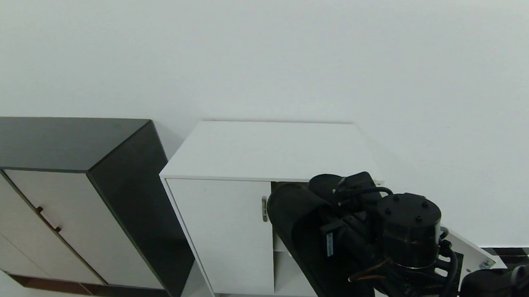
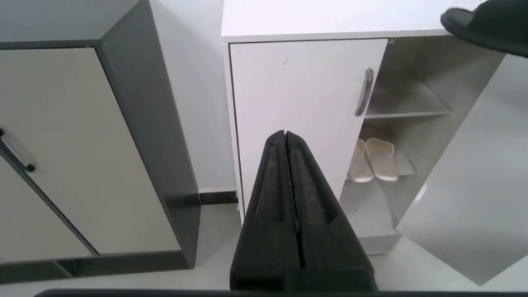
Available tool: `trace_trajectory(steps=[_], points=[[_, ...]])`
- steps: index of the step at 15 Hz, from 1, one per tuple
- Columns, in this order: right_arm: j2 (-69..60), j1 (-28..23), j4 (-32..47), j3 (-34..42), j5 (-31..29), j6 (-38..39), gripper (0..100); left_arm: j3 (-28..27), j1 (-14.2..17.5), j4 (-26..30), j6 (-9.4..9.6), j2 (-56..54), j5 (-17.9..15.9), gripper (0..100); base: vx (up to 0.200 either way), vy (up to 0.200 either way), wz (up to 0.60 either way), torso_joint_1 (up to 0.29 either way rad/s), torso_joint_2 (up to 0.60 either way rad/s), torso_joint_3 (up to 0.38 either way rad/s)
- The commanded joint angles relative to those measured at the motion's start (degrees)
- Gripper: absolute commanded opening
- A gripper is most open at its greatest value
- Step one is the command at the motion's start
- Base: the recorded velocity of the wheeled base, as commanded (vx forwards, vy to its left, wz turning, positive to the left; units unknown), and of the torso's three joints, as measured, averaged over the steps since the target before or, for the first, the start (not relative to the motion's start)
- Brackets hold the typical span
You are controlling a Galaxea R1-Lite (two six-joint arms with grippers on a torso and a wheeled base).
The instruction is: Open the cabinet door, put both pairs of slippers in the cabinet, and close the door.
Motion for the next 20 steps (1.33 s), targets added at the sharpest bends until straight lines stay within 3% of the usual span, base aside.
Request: trace_trajectory(steps=[1, 8, 20], points=[[0.0, 0.0, 0.0, 0.2, 0.0, 0.0, 0, 0.0, 0.0, 0.0, -0.01, 0.0, 0.0, 0, 0.000, 0.000, 0.00, 0.000, 0.00, 0.000], [0.5, 0.0, -0.1, 0.9, 0.4, 0.0, 0, 0.0, 0.0, 0.0, -0.01, 0.0, 0.0, 0, 0.000, 0.000, 0.00, -0.025, 0.06, 0.033], [1.4, 0.0, -0.1, 1.1, 0.4, 0.0, 0, 0.0, 0.0, 0.0, -0.10, 0.0, 0.0, 0, 0.000, 0.000, 0.00, -0.209, 0.51, 0.291]])
